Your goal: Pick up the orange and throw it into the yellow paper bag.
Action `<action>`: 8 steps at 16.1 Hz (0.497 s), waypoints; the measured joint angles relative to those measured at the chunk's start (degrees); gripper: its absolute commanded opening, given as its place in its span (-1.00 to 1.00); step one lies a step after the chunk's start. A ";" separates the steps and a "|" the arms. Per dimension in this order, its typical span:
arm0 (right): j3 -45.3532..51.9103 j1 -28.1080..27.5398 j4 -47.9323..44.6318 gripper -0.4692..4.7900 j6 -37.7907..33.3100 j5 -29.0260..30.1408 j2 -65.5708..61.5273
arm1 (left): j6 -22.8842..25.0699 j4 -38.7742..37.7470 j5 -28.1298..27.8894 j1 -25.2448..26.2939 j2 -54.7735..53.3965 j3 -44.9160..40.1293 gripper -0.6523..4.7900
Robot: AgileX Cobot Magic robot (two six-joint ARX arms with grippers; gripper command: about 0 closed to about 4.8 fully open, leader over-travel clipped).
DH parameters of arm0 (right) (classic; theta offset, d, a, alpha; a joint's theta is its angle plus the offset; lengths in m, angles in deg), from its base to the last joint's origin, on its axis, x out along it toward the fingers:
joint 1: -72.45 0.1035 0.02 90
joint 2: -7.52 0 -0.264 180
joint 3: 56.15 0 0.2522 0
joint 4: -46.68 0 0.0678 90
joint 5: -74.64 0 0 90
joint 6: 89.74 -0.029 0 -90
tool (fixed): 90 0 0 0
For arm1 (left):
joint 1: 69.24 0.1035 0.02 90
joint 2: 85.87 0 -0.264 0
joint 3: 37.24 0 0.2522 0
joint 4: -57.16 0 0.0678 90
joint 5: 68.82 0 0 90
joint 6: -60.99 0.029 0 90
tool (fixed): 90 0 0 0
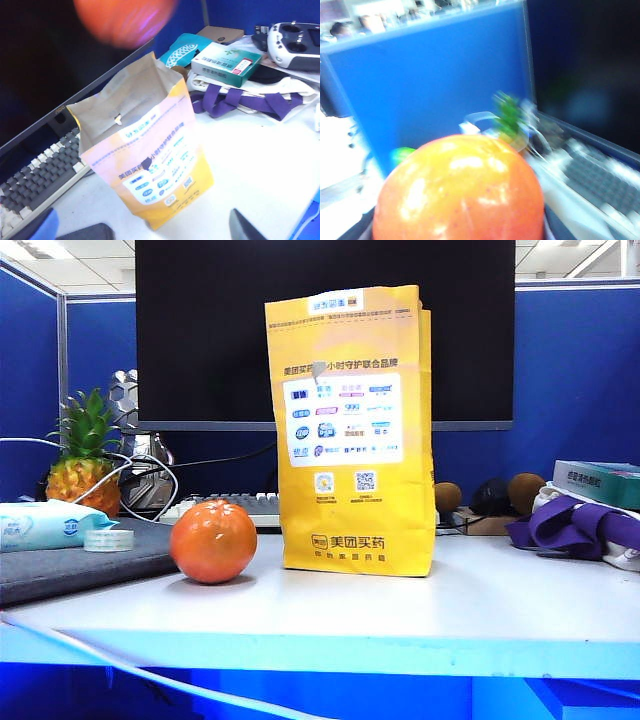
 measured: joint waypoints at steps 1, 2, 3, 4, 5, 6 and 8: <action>-2.08 -0.33 -0.26 -0.48 -0.31 -0.61 -3.72 | -0.04 -0.57 -0.02 0.13 -0.02 -0.02 1.00; -2.78 -0.15 -0.35 -0.48 -0.33 -0.81 -5.97 | -0.02 -1.33 -0.02 0.28 -0.04 -0.02 1.00; -3.08 -0.24 0.07 -0.48 -0.35 -0.68 -7.48 | -0.04 -2.03 -0.09 0.31 -0.07 -0.02 1.00; -3.19 -0.48 0.55 -0.36 -0.39 -0.61 -8.33 | -0.02 -2.34 -0.09 0.28 -0.07 -0.02 1.00; -3.30 -0.57 0.98 -0.10 -0.42 -0.57 -8.28 | -0.04 -2.32 -0.26 0.31 -0.07 0.00 1.00; -3.43 -0.57 0.77 0.30 -0.39 -0.57 -8.26 | -0.02 -2.27 -0.81 0.33 -0.07 0.00 1.00; -3.43 -0.50 -0.24 1.00 -0.35 -0.57 -8.24 | -0.15 -0.63 -1.55 0.33 -0.15 -0.02 1.00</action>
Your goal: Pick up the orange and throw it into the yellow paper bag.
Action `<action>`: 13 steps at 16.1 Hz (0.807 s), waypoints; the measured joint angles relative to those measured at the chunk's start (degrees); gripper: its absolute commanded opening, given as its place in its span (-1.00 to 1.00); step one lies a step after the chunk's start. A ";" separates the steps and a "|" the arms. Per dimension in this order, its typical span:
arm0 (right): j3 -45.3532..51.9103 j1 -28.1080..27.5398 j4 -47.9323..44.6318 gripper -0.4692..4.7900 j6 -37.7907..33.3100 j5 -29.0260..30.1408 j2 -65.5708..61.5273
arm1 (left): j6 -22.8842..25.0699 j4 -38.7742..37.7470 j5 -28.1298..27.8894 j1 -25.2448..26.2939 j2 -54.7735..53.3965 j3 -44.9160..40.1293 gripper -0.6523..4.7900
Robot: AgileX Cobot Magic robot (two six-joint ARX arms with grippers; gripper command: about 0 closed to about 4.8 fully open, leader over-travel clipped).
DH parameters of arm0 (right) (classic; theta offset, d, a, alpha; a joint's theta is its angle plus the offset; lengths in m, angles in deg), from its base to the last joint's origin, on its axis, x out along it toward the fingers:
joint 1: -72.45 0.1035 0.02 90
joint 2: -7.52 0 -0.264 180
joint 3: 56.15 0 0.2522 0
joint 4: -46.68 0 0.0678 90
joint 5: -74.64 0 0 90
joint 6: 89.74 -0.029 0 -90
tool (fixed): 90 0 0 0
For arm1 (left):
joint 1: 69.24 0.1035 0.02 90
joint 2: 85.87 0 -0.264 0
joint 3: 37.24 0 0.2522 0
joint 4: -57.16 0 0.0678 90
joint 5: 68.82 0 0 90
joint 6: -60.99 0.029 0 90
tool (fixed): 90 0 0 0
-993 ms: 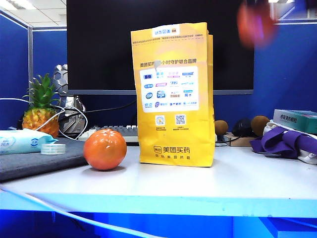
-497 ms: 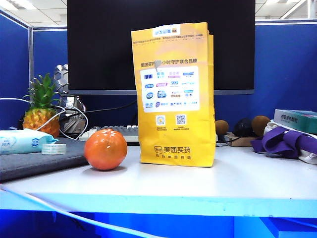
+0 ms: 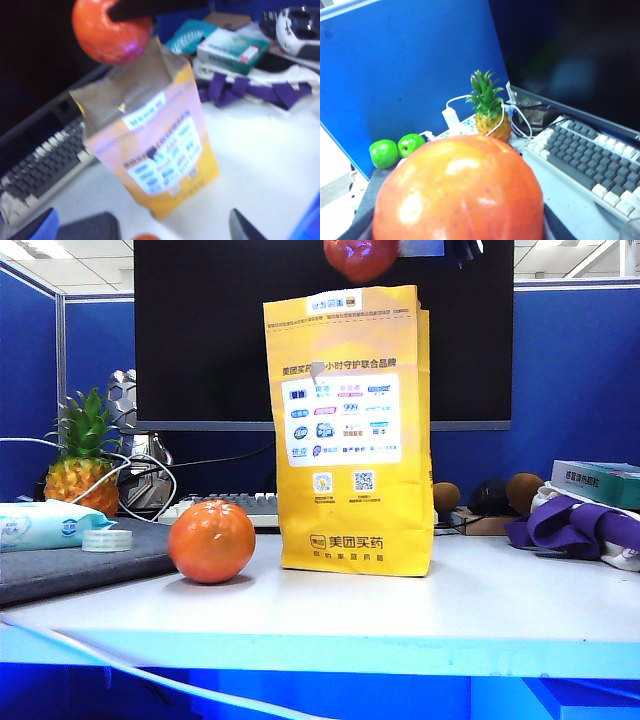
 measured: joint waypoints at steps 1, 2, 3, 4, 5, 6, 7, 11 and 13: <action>0.00 -0.04 -0.09 1.00 0.00 0.00 0.00 | -0.26 1.33 -0.09 0.00 0.00 0.00 1.00; 0.00 -0.04 -0.04 1.00 -0.13 -0.02 -0.02 | -1.03 3.74 -0.09 0.00 0.00 0.02 1.00; 0.00 -0.04 -0.11 1.00 0.00 -0.31 0.00 | -1.05 4.13 -0.07 0.00 0.00 0.02 1.00; 0.00 -0.04 -0.09 1.00 -0.07 -1.22 0.00 | -1.11 4.11 0.00 0.00 0.00 0.02 1.00; 0.00 -0.13 -0.15 1.00 -0.04 -2.32 0.00 | -1.36 4.11 0.02 0.00 0.00 0.02 1.00; 0.02 -1.01 -0.76 1.00 -0.17 -2.34 0.48 | -1.40 4.09 -0.24 0.00 0.02 0.02 1.00; 0.02 -1.90 -0.79 1.00 -0.20 -2.69 1.95 | -0.83 4.07 -2.29 0.00 0.28 0.00 1.00; -0.26 -10.62 -2.80 1.00 0.50 -6.93 17.55 | 6.78 4.66 -10.36 1.20 9.35 0.04 1.00; 0.02 -14.25 -1.38 1.00 2.51 -7.13 26.21 | 6.84 4.00 -10.54 4.17 16.57 0.00 1.00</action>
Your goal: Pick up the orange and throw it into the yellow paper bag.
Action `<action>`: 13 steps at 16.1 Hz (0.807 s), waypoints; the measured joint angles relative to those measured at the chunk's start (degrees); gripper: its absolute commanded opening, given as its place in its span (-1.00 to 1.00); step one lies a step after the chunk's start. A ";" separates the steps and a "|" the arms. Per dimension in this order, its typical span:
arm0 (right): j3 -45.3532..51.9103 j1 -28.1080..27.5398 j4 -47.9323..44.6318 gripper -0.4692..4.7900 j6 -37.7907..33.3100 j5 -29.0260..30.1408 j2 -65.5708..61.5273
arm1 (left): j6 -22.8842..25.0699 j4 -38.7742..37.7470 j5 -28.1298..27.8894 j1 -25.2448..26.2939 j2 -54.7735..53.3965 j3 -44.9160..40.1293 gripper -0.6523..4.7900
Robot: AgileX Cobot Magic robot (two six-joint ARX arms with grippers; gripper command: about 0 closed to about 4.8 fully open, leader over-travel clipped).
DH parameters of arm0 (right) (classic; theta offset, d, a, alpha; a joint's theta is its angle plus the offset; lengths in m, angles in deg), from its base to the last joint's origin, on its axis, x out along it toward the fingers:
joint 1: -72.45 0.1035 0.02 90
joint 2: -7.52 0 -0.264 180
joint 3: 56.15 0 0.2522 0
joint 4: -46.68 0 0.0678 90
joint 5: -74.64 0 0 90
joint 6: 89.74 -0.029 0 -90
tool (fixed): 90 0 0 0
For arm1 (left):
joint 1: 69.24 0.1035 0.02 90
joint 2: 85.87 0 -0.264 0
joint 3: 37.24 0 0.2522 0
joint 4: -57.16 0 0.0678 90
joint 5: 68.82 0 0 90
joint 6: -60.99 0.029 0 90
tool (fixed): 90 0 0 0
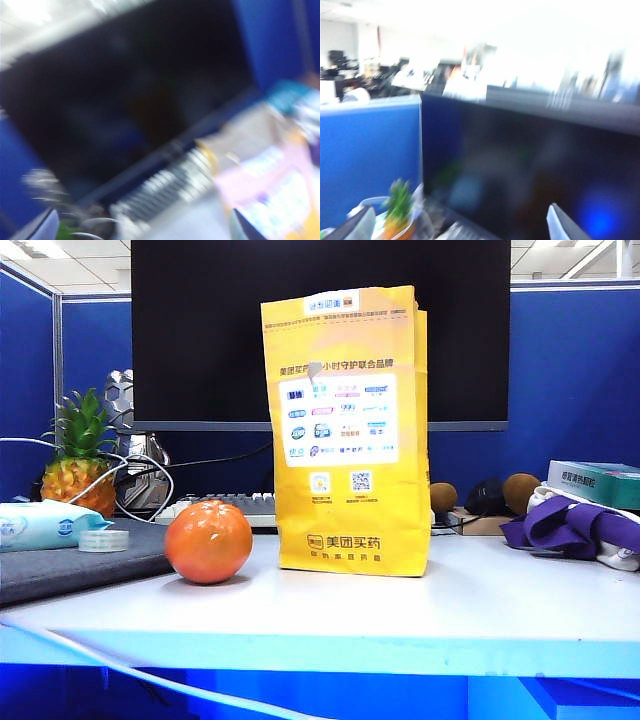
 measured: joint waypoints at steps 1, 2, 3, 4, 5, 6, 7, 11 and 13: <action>0.24 -1.05 0.02 1.00 2.21 -0.09 5.05 | -0.09 0.02 1.57 0.96 3.72 0.04 1.00; 0.55 -1.18 0.39 1.00 4.74 -0.39 9.27 | -0.09 -0.37 2.99 2.10 6.91 0.04 1.00; 1.60 -1.11 2.56 1.00 7.48 -0.85 13.20 | -0.11 -0.68 3.98 2.91 9.66 -0.50 1.00; 4.13 -1.11 5.20 1.00 10.32 -3.43 17.68 | -0.81 -0.76 5.90 2.95 12.85 -2.67 1.00; 8.52 -1.14 7.15 1.00 11.72 -6.38 22.21 | -2.29 -0.70 7.02 2.91 16.52 -6.51 1.00; 14.80 -1.14 7.23 1.00 12.11 -9.68 28.02 | -3.39 -0.22 5.86 2.91 20.15 -11.04 1.00; 22.21 -1.14 6.12 1.00 12.17 -11.93 34.42 | -4.81 0.46 4.76 2.91 23.82 -15.26 1.00; 45.00 -1.11 -3.82 1.00 7.93 -14.51 52.50 | -8.37 5.38 4.87 2.91 33.64 -27.74 1.00; 60.11 -1.14 -3.43 1.00 -2.29 -14.60 60.26 | -11.02 8.33 5.27 2.91 37.46 -35.95 1.00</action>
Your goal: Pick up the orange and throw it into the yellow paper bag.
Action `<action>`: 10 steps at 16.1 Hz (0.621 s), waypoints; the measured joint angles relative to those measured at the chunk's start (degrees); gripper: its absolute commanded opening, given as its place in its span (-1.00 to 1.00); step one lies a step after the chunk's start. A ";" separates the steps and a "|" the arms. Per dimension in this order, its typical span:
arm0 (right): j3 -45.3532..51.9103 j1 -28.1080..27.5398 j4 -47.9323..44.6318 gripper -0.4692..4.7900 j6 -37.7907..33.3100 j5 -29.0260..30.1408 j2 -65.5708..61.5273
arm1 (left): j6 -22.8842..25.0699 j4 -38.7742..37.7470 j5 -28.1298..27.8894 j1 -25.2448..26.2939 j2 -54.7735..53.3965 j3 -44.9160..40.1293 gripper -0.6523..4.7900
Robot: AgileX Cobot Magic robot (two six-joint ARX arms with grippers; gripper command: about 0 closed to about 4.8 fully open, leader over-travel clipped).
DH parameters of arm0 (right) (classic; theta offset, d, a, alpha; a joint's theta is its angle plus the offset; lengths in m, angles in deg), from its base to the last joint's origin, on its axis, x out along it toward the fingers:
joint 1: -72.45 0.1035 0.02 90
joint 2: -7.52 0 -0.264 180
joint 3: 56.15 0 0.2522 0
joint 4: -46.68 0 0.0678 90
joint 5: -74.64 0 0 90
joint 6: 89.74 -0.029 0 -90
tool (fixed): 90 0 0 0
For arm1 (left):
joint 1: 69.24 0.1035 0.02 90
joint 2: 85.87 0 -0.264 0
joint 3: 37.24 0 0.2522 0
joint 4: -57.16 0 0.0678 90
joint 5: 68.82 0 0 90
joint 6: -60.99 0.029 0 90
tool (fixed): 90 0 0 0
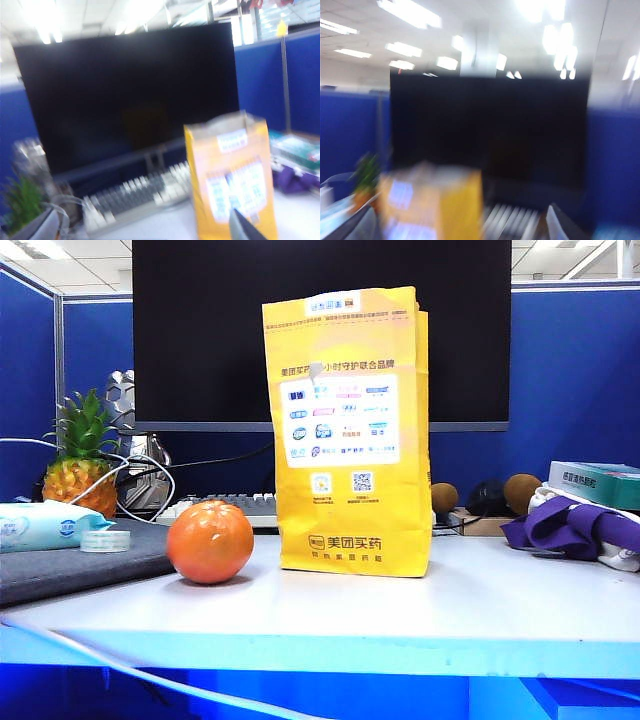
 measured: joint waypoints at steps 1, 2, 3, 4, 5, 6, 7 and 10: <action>4.20 0.02 0.50 1.00 -2.71 -0.24 2.27 | -1.01 1.38 -0.02 0.00 0.50 -2.67 1.00; 7.98 0.02 -0.26 1.00 -5.95 -0.90 3.72 | -1.81 2.14 -0.48 0.00 0.63 -5.25 1.00; 11.15 0.07 -2.16 1.00 -9.44 -1.14 3.63 | -2.86 2.12 -0.94 0.00 0.52 -7.56 1.00; 16.55 0.13 -2.56 1.00 -15.85 -1.46 3.65 | -5.66 1.99 -1.57 -0.02 0.48 -10.97 1.00; 18.29 0.15 -3.13 1.00 -16.70 -1.88 3.69 | -7.56 2.71 -2.47 0.00 0.46 -12.59 1.00; 19.69 0.11 -4.24 1.00 -16.76 -2.21 3.72 | -8.35 4.61 -4.90 -0.02 0.46 -13.90 1.00; 21.33 0.13 -5.09 1.00 -16.00 -3.06 3.74 | -8.52 5.16 -7.08 0.00 0.48 -13.97 1.00; 23.82 0.13 -0.20 1.00 -5.75 -8.94 3.76 | -8.41 5.81 -13.51 0.00 0.52 -14.64 1.00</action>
